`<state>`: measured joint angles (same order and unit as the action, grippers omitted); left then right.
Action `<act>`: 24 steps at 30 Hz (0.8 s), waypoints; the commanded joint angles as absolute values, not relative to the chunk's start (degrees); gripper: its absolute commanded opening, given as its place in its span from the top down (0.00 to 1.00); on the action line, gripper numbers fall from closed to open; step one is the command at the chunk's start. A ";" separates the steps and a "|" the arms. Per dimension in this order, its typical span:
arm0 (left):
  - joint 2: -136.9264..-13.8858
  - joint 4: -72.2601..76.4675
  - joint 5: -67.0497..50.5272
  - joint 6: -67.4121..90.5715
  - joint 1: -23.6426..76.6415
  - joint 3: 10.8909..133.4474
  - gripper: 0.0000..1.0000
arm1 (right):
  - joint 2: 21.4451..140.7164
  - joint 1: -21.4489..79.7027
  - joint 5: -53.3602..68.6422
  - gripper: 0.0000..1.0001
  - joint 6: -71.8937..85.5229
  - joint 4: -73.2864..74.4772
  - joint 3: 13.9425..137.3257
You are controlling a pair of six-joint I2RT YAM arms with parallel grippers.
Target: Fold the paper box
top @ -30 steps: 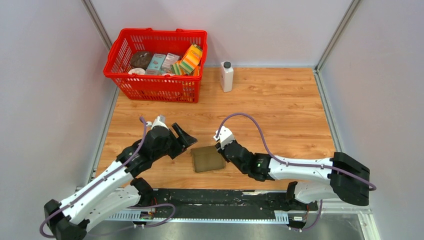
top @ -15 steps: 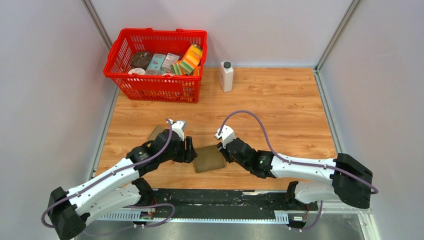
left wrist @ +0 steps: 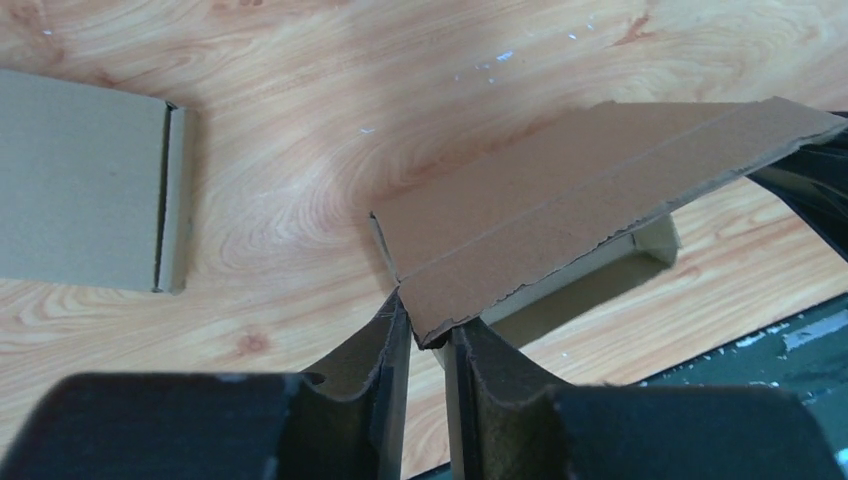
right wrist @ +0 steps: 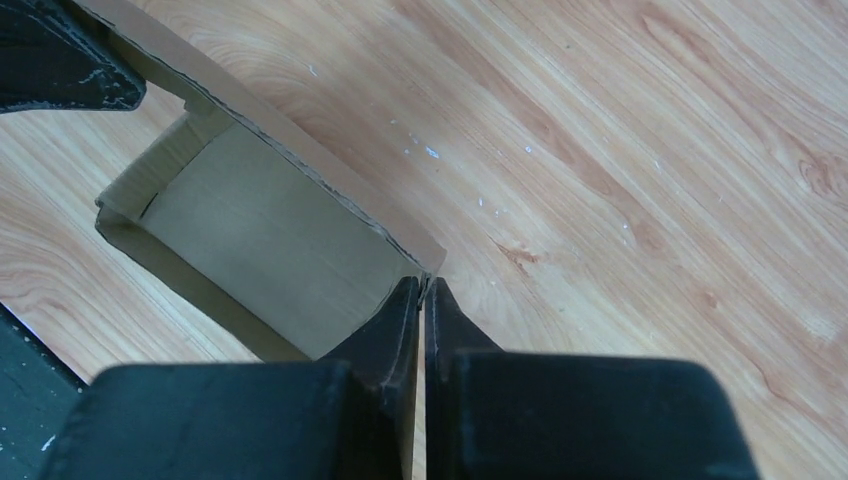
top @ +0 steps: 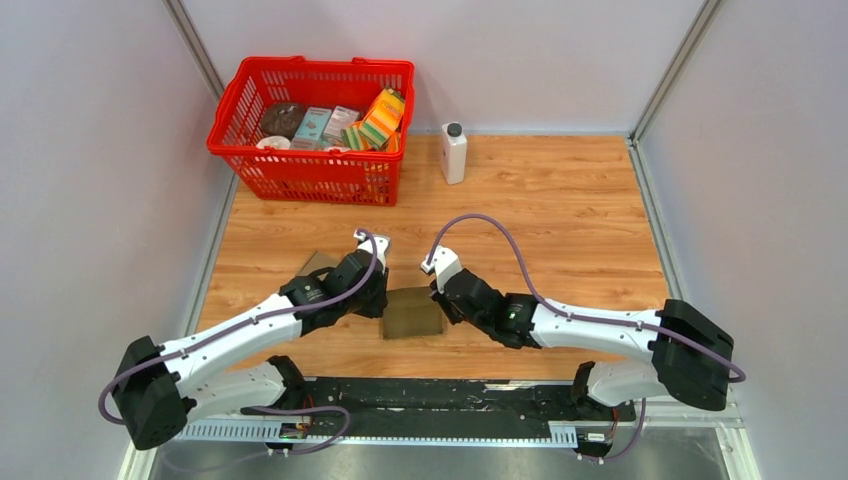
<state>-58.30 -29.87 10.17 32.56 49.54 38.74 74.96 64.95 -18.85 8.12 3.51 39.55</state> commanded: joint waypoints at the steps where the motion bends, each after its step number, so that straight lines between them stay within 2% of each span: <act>1: -60.29 -29.01 11.95 32.61 50.27 42.27 0.77 | 74.53 65.13 -18.10 0.97 11.59 3.96 42.19; 3: -60.64 -27.70 12.22 33.04 50.36 42.54 0.84 | 74.27 65.13 -20.20 1.00 12.74 4.30 42.27; 10: -62.14 -20.84 15.46 33.31 51.76 44.12 1.00 | 73.30 65.13 -32.40 1.00 17.40 4.13 42.19; 16: -65.30 -14.16 18.02 33.49 52.91 45.61 1.00 | 71.19 65.13 -42.17 1.00 17.93 2.55 42.01; 24: -70.40 -4.05 21.71 32.78 54.58 43.95 1.00 | 73.56 65.13 -47.46 1.00 21.18 -2.98 38.68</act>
<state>-68.64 -14.46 20.64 32.93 53.67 43.27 72.27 64.79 -43.46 17.47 4.05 39.55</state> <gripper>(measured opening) 0.008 0.009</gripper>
